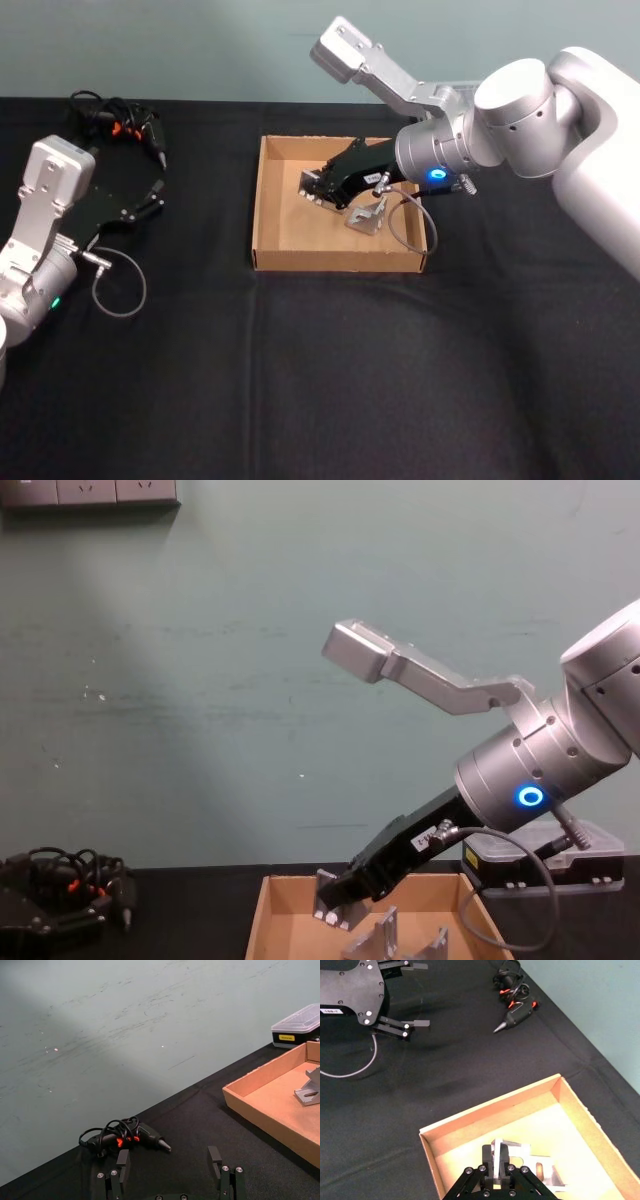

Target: Use one hand to pick up the angle iron from the table and place it into the box.

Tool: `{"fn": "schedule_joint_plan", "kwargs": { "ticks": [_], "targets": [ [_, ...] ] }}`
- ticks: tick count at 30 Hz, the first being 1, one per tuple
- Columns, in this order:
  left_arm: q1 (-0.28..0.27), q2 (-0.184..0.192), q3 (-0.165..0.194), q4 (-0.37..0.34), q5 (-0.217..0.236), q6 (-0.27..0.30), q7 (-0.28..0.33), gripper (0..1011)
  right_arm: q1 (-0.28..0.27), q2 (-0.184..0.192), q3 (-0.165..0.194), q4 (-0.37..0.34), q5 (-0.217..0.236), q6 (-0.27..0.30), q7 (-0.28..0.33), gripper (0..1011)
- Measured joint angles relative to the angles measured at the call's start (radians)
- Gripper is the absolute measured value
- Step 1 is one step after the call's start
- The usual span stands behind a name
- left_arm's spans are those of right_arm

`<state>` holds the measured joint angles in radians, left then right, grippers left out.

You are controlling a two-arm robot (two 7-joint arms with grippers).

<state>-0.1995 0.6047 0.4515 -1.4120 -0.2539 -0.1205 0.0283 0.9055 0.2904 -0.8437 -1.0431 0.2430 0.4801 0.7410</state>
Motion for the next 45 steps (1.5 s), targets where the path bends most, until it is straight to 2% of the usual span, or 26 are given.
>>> {"fn": "schedule_joint_plan", "kwargs": {
  "ticks": [11, 33, 45],
  "targets": [
    [0.0, 0.0, 0.0, 0.0, 0.0, 0.0, 0.0, 1011, 0.015, -0.039, -0.012, 0.083, -0.013, 0.006, 0.044, 71],
    [0.0, 0.0, 0.0, 0.0, 0.0, 0.0, 0.0, 1011, 0.033, -0.118, -0.023, 0.218, -0.075, -0.026, 0.05, 71],
    [0.0, 0.0, 0.0, 0.0, 0.0, 0.0, 0.0, 1011, 0.033, -0.126, -0.02, 0.232, -0.086, -0.036, 0.047, 71]
  ]
}}
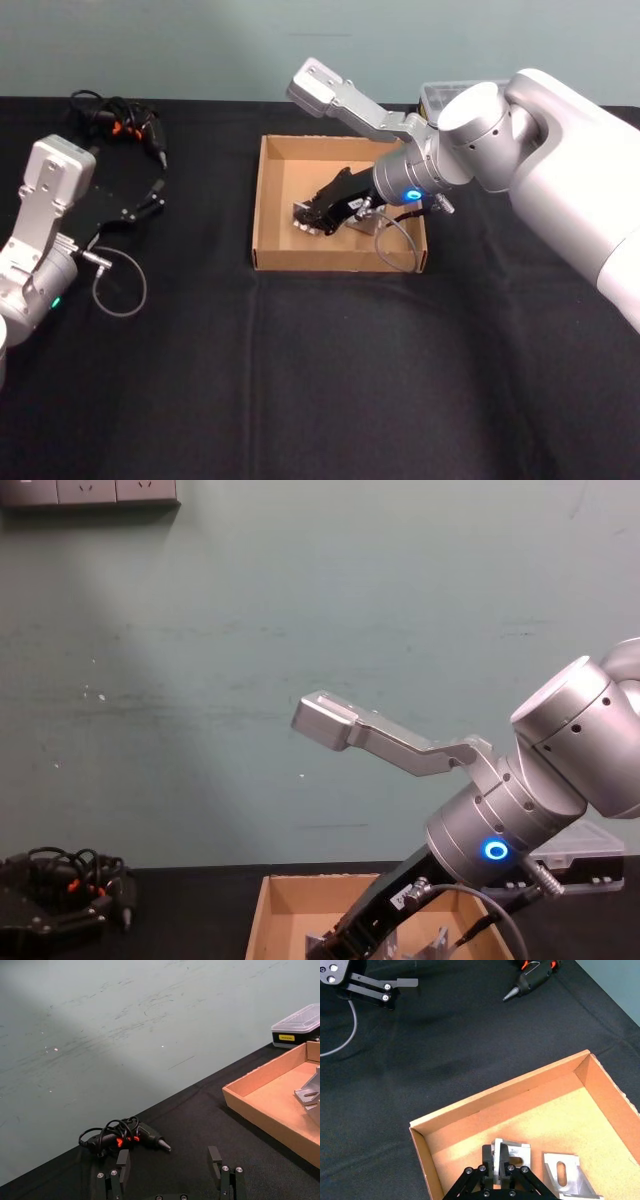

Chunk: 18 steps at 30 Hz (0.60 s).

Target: Use one hand to pick up the angle iron from the table and place it into the box.

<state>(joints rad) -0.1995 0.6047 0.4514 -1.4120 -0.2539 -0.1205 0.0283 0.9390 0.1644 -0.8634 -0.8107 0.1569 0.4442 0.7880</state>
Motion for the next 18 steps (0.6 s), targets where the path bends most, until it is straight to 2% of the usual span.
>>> {"fn": "schedule_joint_plan", "kwargs": {
  "ticks": [5, 8, 10, 11, 13, 14, 16, 18],
  "targets": [
    [0.0, 0.0, 0.0, 0.0, 0.0, 0.0, 0.0, 1011, 0.0, 0.001, 0.0, -0.002, 0.001, 0.001, 0.0, 121],
    [0.0, 0.0, 0.0, 0.0, 0.0, 0.0, 0.0, 1011, 0.0, 0.001, 0.0, -0.002, 0.002, 0.002, -0.001, 230],
    [0.0, 0.0, 0.0, 0.0, 0.0, 0.0, 0.0, 1011, 0.0, 0.001, 0.0, -0.003, 0.002, 0.002, -0.001, 262],
    [0.0, 0.0, 0.0, 0.0, 0.0, 0.0, 0.0, 1011, 0.0, 0.001, 0.0, -0.003, 0.002, 0.002, -0.001, 327],
    [0.0, 0.0, 0.0, 0.0, 0.0, 0.0, 0.0, 1011, 0.0, 0.001, 0.0, -0.003, 0.003, 0.002, -0.001, 367],
    [0.0, 0.0, 0.0, 0.0, 0.0, 0.0, 0.0, 1011, -0.001, 0.001, 0.0, -0.003, 0.003, 0.002, -0.001, 425],
    [0.0, 0.0, 0.0, 0.0, 0.0, 0.0, 0.0, 1011, -0.001, 0.002, 0.0, -0.003, 0.003, 0.002, -0.001, 456],
    [0.0, 0.0, 0.0, 0.0, 0.0, 0.0, 0.0, 1011, -0.001, 0.002, 0.0, -0.003, 0.003, 0.003, -0.001, 544]
  ]
}}
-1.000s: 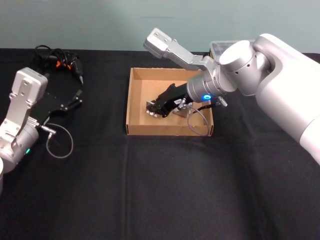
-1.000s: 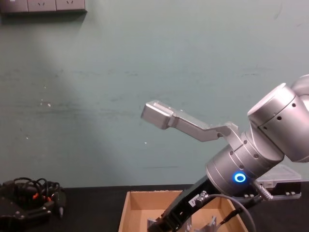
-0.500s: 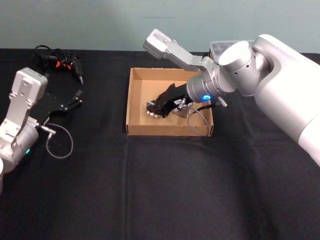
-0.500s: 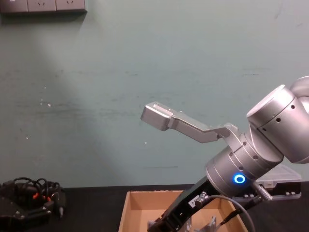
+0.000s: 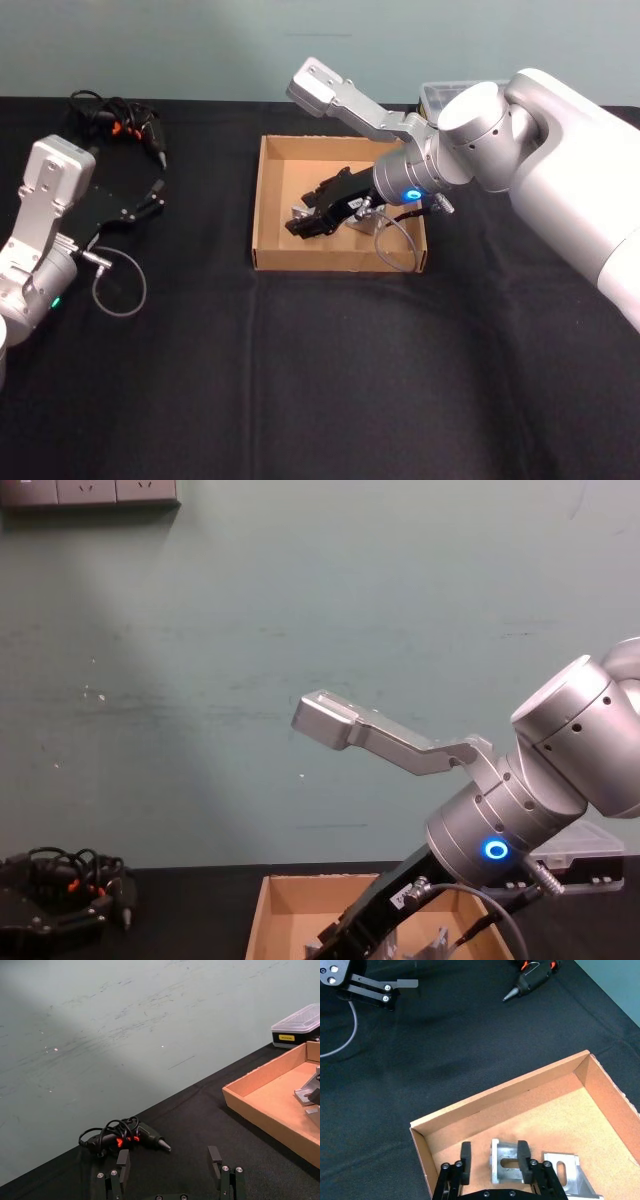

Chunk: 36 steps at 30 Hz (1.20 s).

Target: Use one hand to pick up the angle iron from the table and place it into the box.

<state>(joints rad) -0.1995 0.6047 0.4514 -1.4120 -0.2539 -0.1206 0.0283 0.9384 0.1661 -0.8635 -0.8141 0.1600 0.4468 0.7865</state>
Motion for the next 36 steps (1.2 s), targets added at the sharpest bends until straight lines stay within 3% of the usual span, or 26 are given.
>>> {"fn": "schedule_joint_plan", "kwargs": {
  "ticks": [8, 11, 14, 17, 21, 24, 27, 30, 36],
  "targets": [
    [0.0, 0.0, 0.0, 0.0, 0.0, 0.0, 0.0, 1011, 0.0, 0.001, 0.0, -0.001, 0.001, 0.001, 0.0, 784],
    [0.0, 0.0, 0.0, 0.0, 0.0, 0.0, 0.0, 1011, -0.025, 0.022, 0.019, -0.064, 0.005, 0.001, -0.019, 874],
    [0.0, 0.0, 0.0, 0.0, 0.0, 0.0, 0.0, 1011, -0.072, 0.062, 0.06, -0.165, 0.02, -0.002, -0.054, 966],
    [0.0, 0.0, 0.0, 0.0, 0.0, 0.0, 0.0, 1011, -0.106, 0.085, 0.09, -0.227, 0.037, -0.005, -0.074, 1003],
    [0.0, 0.0, 0.0, 0.0, 0.0, 0.0, 0.0, 1011, -0.189, 0.132, 0.165, -0.341, 0.098, -0.017, -0.117, 1004],
    [0.0, 0.0, 0.0, 0.0, 0.0, 0.0, 0.0, 1011, -0.232, 0.155, 0.201, -0.395, 0.127, -0.032, -0.139, 1004],
    [0.0, 0.0, 0.0, 0.0, 0.0, 0.0, 0.0, 1011, -0.312, 0.201, 0.252, -0.472, 0.178, -0.059, -0.171, 1004],
    [0.0, 0.0, 0.0, 0.0, 0.0, 0.0, 0.0, 1011, -0.364, 0.227, 0.278, -0.513, 0.203, -0.083, -0.19, 1004],
    [0.0, 0.0, 0.0, 0.0, 0.0, 0.0, 0.0, 1011, -0.509, 0.277, 0.323, -0.609, 0.213, -0.213, -0.279, 1004]
  ]
}}
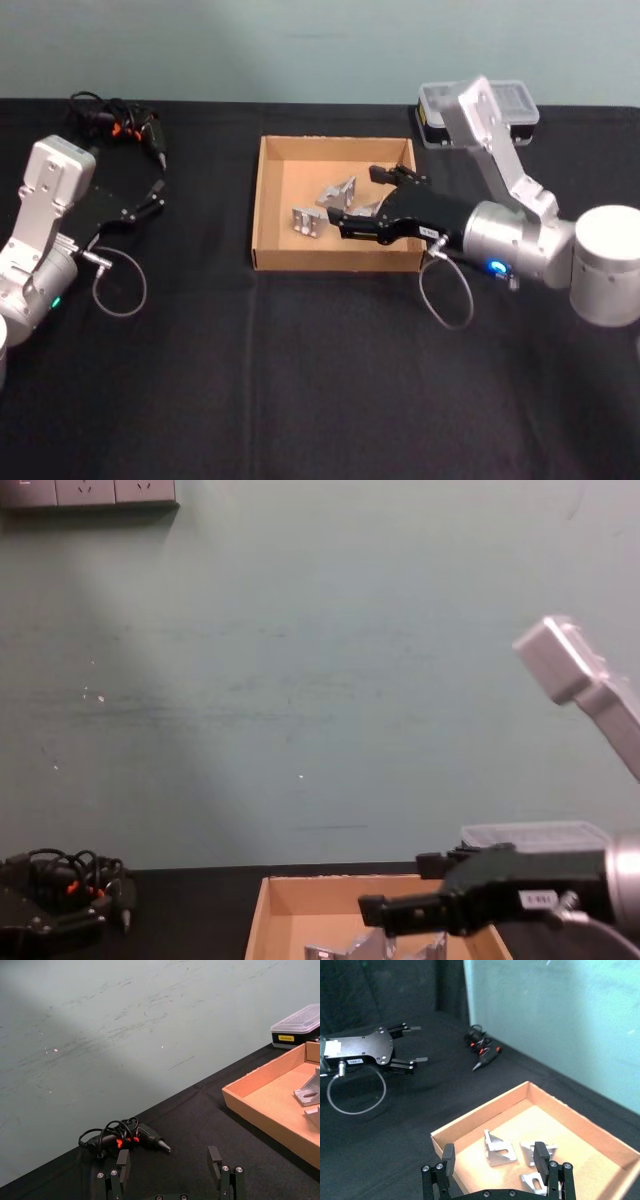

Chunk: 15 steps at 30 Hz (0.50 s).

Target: Use one hand to pick up the angle iron from the table and place it into the box.

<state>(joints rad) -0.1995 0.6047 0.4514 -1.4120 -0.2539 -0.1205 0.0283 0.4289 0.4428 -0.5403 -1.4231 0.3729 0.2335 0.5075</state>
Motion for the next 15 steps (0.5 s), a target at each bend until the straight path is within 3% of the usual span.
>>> {"fn": "schedule_joint_plan", "kwargs": {
  "ticks": [5, 10, 15],
  "targets": [
    [0.0, 0.0, 0.0, 0.0, 0.0, 0.0, 0.0, 1011, -0.09, 0.012, 0.023, -0.048, -0.061, -0.105, -0.091, 1004],
    [0.0, 0.0, 0.0, 0.0, 0.0, 0.0, 0.0, 1011, -0.117, 0.011, 0.033, -0.061, -0.096, -0.116, -0.128, 1004],
    [0.0, 0.0, 0.0, 0.0, 0.0, 0.0, 0.0, 1011, -0.116, 0.011, 0.033, -0.061, -0.095, -0.116, -0.127, 1004]
  ]
}}
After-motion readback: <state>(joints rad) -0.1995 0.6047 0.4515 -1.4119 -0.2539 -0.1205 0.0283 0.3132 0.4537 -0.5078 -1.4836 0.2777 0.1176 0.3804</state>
